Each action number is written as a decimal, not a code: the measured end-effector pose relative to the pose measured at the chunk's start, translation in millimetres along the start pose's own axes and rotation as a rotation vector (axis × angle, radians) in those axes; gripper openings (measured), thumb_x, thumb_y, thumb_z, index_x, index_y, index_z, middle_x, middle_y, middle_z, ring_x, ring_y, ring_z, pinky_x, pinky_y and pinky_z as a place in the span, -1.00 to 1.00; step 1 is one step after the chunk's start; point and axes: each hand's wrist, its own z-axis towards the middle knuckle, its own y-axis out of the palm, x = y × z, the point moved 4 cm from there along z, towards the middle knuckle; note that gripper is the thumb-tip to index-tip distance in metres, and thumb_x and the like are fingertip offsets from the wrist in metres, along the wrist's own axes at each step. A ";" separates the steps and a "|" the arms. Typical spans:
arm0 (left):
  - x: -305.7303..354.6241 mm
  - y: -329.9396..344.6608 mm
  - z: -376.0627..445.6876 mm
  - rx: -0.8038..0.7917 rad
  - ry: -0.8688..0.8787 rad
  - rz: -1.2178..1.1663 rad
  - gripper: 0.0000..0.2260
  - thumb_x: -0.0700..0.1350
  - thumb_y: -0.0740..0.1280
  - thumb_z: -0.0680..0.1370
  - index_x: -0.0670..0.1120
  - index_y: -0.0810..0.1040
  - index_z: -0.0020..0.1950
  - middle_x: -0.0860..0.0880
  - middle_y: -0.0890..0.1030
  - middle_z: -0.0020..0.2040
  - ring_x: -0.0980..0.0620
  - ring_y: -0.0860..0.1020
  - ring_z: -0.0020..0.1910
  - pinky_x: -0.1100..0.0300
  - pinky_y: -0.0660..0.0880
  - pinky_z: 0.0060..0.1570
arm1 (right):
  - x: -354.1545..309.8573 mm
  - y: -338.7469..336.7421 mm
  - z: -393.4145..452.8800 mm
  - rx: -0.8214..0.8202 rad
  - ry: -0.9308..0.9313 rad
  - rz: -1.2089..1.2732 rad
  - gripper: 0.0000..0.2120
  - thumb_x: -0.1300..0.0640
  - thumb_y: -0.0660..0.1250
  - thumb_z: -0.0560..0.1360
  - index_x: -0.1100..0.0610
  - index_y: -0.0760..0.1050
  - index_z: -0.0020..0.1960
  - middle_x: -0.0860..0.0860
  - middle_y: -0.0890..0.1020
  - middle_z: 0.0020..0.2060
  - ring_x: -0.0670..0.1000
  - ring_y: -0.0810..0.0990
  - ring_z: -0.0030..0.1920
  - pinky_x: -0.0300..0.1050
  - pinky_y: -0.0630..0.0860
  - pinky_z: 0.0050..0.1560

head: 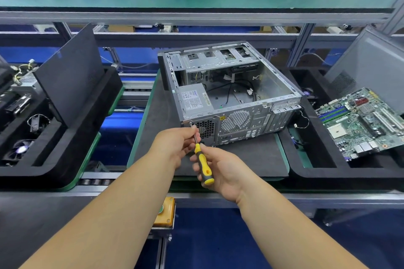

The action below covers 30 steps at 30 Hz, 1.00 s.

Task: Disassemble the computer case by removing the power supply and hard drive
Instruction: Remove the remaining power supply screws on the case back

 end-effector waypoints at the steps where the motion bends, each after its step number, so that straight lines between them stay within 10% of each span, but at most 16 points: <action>1: -0.5 -0.3 0.1 0.001 0.001 -0.003 -0.90 -0.18 0.39 0.56 -0.17 0.64 -0.13 -0.02 0.66 -0.38 0.15 0.59 -0.43 0.33 0.51 -0.43 | -0.5 0.0 -1.2 -0.026 0.006 0.012 -0.68 -0.01 0.19 0.64 0.22 0.57 0.07 0.02 0.62 -0.35 -0.08 0.57 -0.42 -0.25 0.49 -0.41; 21: -5.1 -1.8 -3.4 -0.132 -0.175 -0.322 -0.76 -0.19 0.18 0.61 -0.22 0.64 0.05 -0.14 0.72 -0.05 0.01 0.71 -0.15 0.25 0.59 -0.36 | 13.9 0.0 7.9 0.106 -0.001 0.044 -0.90 0.12 0.40 0.55 0.10 0.49 -0.02 -0.02 0.45 -0.42 -0.11 0.41 -0.50 -0.30 0.34 -0.53; 30: -3.4 -1.5 -2.3 -0.135 -0.190 -0.394 -0.75 -0.13 0.24 0.60 -0.27 0.63 0.06 -0.17 0.72 -0.03 -0.02 0.72 -0.13 0.23 0.61 -0.34 | 7.2 1.3 4.2 0.062 0.064 0.166 -0.69 0.04 0.16 0.65 0.26 0.55 0.04 0.06 0.52 -0.38 -0.09 0.40 -0.51 -0.27 0.34 -0.55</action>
